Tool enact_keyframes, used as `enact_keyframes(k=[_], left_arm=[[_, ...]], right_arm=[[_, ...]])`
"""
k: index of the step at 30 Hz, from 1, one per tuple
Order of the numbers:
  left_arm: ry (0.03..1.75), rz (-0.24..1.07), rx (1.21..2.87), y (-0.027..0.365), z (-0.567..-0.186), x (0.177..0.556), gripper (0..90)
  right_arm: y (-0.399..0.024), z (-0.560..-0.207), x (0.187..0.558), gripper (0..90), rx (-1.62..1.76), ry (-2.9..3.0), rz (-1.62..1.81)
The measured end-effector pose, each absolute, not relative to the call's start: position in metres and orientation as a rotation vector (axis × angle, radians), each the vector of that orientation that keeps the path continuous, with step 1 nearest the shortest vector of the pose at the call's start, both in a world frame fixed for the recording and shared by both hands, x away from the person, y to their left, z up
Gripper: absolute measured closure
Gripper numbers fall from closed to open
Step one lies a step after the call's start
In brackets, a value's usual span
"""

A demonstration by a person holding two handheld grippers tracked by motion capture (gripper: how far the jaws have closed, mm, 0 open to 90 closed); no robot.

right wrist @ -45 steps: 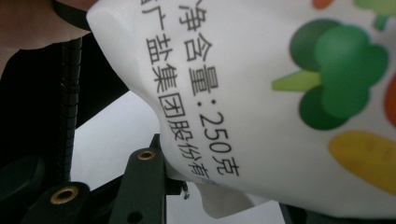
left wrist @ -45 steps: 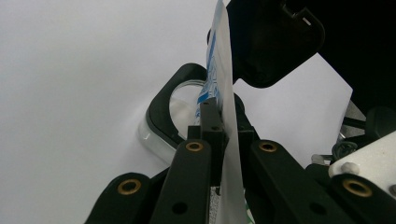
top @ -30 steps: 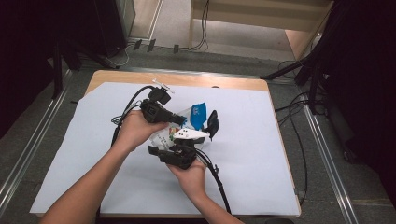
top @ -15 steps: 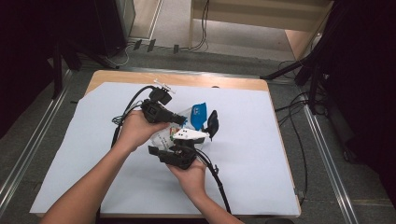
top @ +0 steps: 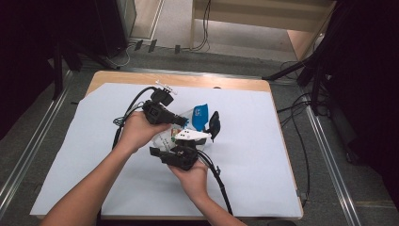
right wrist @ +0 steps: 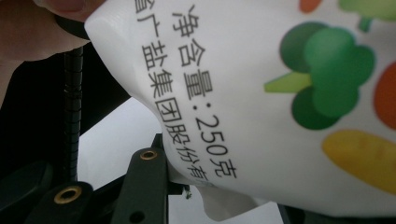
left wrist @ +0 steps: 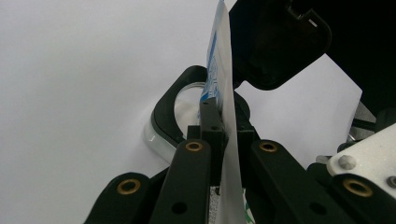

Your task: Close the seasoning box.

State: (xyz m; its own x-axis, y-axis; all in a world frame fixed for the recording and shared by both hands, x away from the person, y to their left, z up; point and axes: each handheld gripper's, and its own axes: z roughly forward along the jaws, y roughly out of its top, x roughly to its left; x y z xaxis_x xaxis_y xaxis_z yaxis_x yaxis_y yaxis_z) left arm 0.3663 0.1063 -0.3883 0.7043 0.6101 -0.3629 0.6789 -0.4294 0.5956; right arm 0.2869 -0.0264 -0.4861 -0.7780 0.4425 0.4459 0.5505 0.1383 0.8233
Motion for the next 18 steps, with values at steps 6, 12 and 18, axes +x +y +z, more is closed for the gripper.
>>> enact_keyframes(k=[6,12,18], left_arm=[[0.978,-0.114,2.163,0.1056,-0.3886,0.3657,89.5],[0.981,-0.119,2.153,0.1062,-0.3910,0.3661,89.5],[0.980,-0.118,2.152,0.1061,-0.3911,0.3659,89.3]], right_arm=[[-0.0264,-0.4861,0.2870,65.9,-1.003,-2.295,-1.730],[-0.0264,-0.4869,0.2874,66.0,-1.006,-2.303,-1.719],[-0.0265,-0.4868,0.2875,66.0,-1.005,-2.303,-1.719]])
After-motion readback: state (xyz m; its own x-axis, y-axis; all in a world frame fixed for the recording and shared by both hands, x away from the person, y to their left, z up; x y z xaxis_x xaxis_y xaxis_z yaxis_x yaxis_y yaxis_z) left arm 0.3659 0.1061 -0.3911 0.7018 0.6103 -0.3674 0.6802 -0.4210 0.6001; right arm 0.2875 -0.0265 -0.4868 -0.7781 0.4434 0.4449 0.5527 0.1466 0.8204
